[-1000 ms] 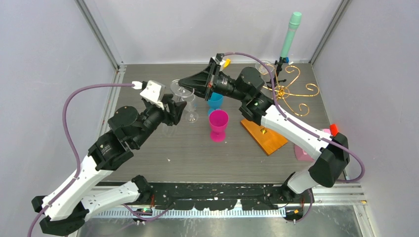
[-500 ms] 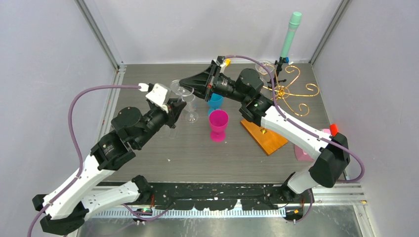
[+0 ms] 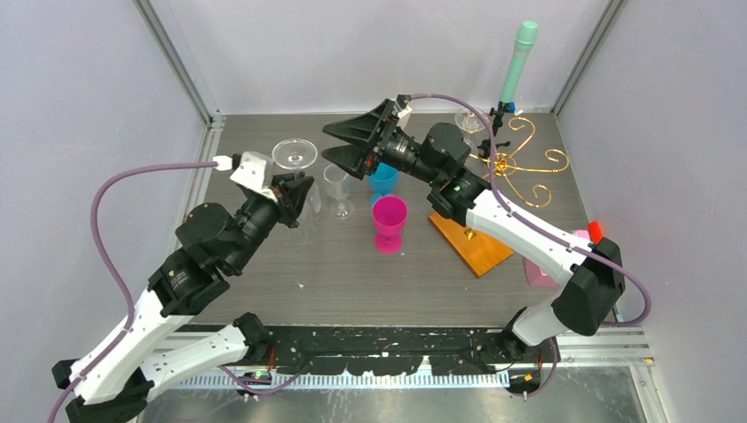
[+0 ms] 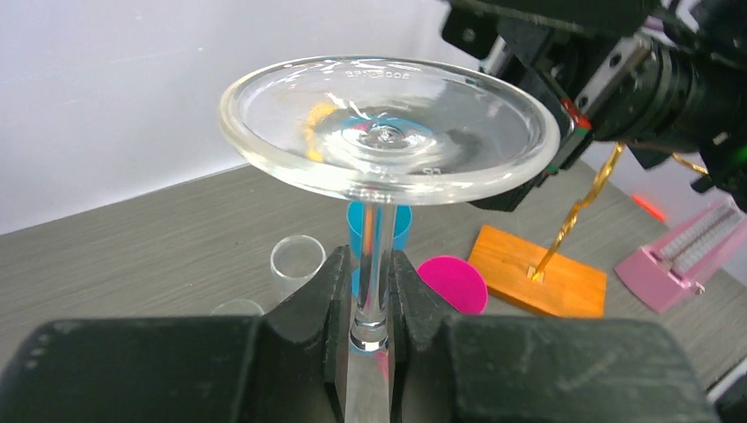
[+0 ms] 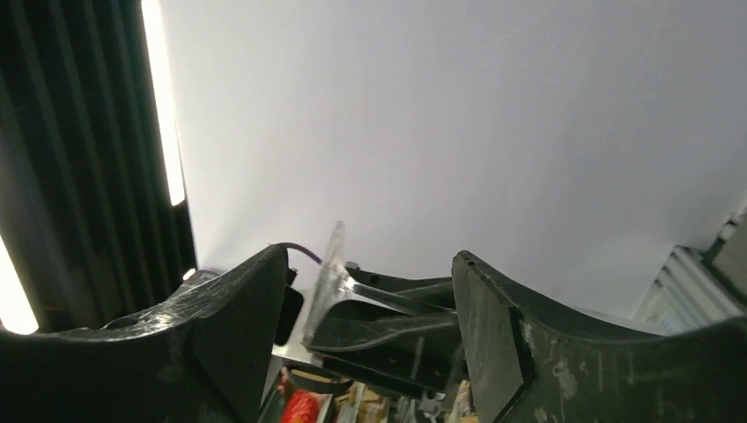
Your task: Take the wine glass off the wine glass rack
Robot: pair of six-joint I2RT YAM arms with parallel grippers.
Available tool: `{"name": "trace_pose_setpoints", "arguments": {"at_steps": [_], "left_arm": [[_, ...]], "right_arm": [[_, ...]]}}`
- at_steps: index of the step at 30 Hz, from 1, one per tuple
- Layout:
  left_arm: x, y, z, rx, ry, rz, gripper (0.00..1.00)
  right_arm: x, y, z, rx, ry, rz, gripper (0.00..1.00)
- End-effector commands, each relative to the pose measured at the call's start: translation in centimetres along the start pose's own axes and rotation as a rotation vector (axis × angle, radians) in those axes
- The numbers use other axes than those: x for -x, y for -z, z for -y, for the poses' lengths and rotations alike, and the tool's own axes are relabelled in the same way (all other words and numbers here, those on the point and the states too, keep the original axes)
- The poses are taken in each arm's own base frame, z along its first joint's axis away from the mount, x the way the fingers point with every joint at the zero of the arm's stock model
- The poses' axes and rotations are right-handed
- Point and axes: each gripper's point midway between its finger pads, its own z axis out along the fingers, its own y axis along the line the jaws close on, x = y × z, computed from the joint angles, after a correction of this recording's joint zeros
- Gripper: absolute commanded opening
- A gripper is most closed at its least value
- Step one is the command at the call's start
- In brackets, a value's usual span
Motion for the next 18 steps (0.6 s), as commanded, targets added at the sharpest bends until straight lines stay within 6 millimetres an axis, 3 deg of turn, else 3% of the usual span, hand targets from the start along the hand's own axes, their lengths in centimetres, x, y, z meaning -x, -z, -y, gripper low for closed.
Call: {"name": "trace_pose_setpoints", "arguments": {"at_steps": [1, 4, 8, 15, 16, 18], "left_arm": [[4.3, 0.6, -2.2, 0.125, 0.130, 0.169, 0.00], [5.6, 0.9, -3.3, 0.195, 0.227, 0.214, 0.00], [7.1, 1.2, -4.3, 0.262, 0.341, 0.267, 0.00], [8.6, 2.6, -6.8, 0.389, 0.536, 0.379, 0.00], [8.8, 3.1, -7.1, 0.401, 0.603, 0.404, 0.00], [8.8, 3.4, -7.2, 0.403, 0.631, 0.416, 0.00]], "right_arm": [[1.2, 1.5, -1.0, 0.003, 0.164, 0.131, 0.74], [1.7, 2.7, -0.2, -0.041, 0.229, 0.209, 0.74], [0.3, 3.3, 1.5, -0.105, 0.321, 0.224, 0.74], [-5.7, 2.6, 4.2, -0.150, 0.464, 0.115, 0.74], [-7.7, 2.1, 4.6, -0.131, 0.488, 0.072, 0.73], [-8.5, 1.9, 4.8, -0.123, 0.492, 0.056, 0.73]]}}
